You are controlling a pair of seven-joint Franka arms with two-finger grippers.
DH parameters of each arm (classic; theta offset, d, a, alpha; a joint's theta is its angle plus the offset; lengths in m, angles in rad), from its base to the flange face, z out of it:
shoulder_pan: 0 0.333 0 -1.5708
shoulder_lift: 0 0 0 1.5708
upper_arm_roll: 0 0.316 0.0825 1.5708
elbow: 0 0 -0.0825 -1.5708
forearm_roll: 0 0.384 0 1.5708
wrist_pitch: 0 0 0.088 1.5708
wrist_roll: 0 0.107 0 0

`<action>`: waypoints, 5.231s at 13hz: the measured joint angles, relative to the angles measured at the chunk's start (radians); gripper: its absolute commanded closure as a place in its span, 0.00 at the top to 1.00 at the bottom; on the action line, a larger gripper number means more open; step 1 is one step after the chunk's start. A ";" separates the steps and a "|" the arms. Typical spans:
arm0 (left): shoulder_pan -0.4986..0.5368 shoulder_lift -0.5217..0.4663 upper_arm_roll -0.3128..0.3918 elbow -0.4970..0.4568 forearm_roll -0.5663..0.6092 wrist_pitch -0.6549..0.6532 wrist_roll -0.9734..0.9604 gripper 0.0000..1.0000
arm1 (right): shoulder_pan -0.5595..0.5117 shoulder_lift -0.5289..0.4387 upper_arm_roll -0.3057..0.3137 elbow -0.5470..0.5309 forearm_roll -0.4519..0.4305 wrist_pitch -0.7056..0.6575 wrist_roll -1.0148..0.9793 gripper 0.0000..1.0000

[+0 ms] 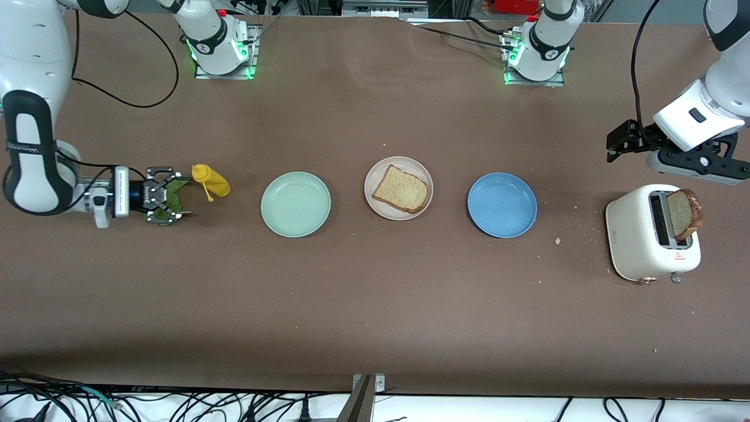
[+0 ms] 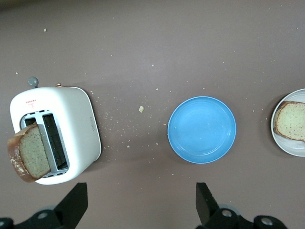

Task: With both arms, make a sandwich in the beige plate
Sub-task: 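Open the right gripper and draw it back from the bottle, then reach the right gripper down to the green lettuce leaf, then close the right gripper on the lettuce leaf, then lift the lettuce leaf with the right gripper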

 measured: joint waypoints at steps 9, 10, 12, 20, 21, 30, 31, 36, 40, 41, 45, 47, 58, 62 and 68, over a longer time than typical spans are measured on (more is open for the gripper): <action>0.000 0.000 0.000 0.000 0.000 0.000 0.000 1.00 | 0.027 -0.105 -0.029 0.310 -0.433 0.000 1.186 0.98; 0.000 0.000 0.000 0.000 0.000 0.000 0.000 1.00 | 0.038 -0.105 -0.029 0.317 -0.498 0.009 1.327 0.98; 0.000 0.000 0.000 0.000 0.000 0.000 0.000 1.00 | 0.086 -0.104 -0.028 0.318 -0.640 0.090 1.521 0.98; 0.001 0.000 0.001 0.000 0.000 -0.001 0.000 1.00 | 0.264 -0.110 -0.036 0.139 -0.808 0.353 1.970 0.98; 0.001 0.000 0.001 0.000 0.000 -0.001 0.000 1.00 | 0.274 -0.115 -0.036 0.088 -0.809 0.420 1.982 0.98; 0.002 0.000 0.001 0.000 0.000 -0.001 0.000 1.00 | 0.304 -0.129 -0.037 -0.193 -0.809 0.681 2.017 0.98; 0.002 0.000 0.001 0.000 0.000 -0.001 0.000 1.00 | 0.305 -0.129 -0.037 -0.201 -0.809 0.682 2.018 0.98; 0.002 0.000 0.001 0.000 0.000 -0.005 0.000 1.00 | 0.305 -0.127 -0.037 -0.232 -0.809 0.684 2.019 0.87; 0.002 0.000 0.001 0.000 0.000 -0.006 0.000 1.00 | 0.305 -0.124 -0.036 -0.238 -0.809 0.686 2.019 0.45; 0.002 0.000 0.001 0.000 0.000 -0.006 0.000 1.00 | 0.305 -0.123 -0.036 -0.239 -0.809 0.686 2.019 0.31; 0.002 0.000 0.001 0.000 0.000 -0.007 0.000 1.00 | 0.305 -0.116 -0.036 -0.240 -0.809 0.686 2.019 0.00; 0.002 0.000 0.001 0.000 0.000 -0.007 0.000 1.00 | 0.306 -0.116 -0.036 -0.238 -0.809 0.686 2.019 0.00; 0.002 0.000 0.001 0.000 0.000 -0.007 0.000 1.00 | 0.309 -0.191 -0.068 0.064 -0.843 0.266 2.017 0.00; 0.002 0.000 0.001 0.000 0.000 -0.007 0.000 1.00 | 0.315 -0.199 -0.064 0.280 -0.850 -0.003 2.076 0.00; 0.002 0.000 0.001 0.000 0.000 -0.008 0.000 1.00 | 0.445 -0.205 0.079 0.443 -0.715 -0.138 2.634 0.00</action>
